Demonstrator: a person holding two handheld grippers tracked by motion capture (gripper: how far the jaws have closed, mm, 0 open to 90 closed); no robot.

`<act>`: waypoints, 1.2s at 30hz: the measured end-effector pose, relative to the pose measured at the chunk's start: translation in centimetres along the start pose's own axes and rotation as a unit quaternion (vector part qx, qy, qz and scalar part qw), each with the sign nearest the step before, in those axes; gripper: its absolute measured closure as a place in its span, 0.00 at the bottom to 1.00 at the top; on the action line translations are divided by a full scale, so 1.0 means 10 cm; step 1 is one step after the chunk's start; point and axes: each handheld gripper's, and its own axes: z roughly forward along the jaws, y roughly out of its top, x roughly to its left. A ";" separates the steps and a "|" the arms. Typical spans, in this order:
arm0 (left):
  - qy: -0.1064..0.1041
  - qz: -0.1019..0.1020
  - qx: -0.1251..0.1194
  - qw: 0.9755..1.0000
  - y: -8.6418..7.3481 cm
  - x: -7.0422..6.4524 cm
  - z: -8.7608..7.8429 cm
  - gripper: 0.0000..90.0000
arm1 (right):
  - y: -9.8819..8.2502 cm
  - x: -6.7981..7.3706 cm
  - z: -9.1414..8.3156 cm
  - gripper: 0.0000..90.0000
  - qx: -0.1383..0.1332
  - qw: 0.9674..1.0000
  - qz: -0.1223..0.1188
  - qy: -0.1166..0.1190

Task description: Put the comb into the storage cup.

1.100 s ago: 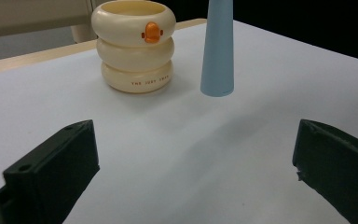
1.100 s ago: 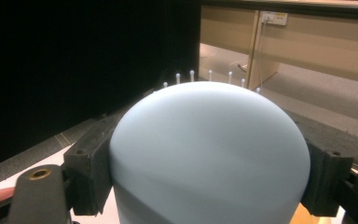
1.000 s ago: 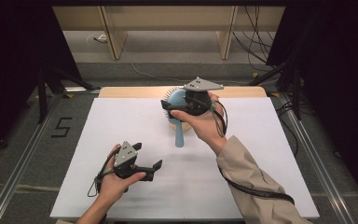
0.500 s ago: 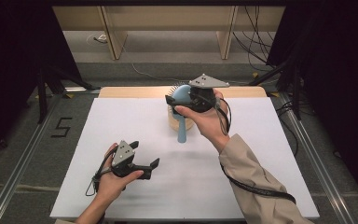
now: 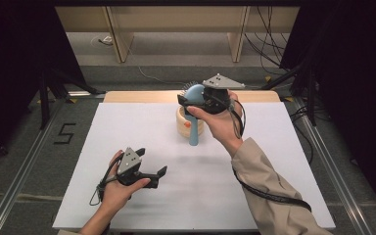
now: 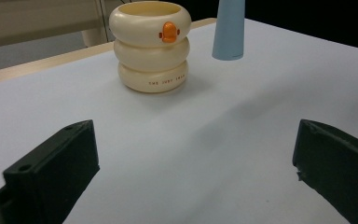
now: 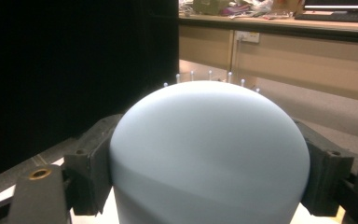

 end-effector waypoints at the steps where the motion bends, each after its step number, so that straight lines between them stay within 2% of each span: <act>1: 0.000 0.000 0.000 1.000 0.00 0.00 0.00 0.00 | 0.01 0.00 0.00 0.23 0.000 1.000 0.000 -0.001; 36: 0.001 0.002 0.000 1.000 0.01 0.01 -0.01 0.00 | 0.17 -0.09 0.00 0.23 -0.019 1.000 0.002 -0.021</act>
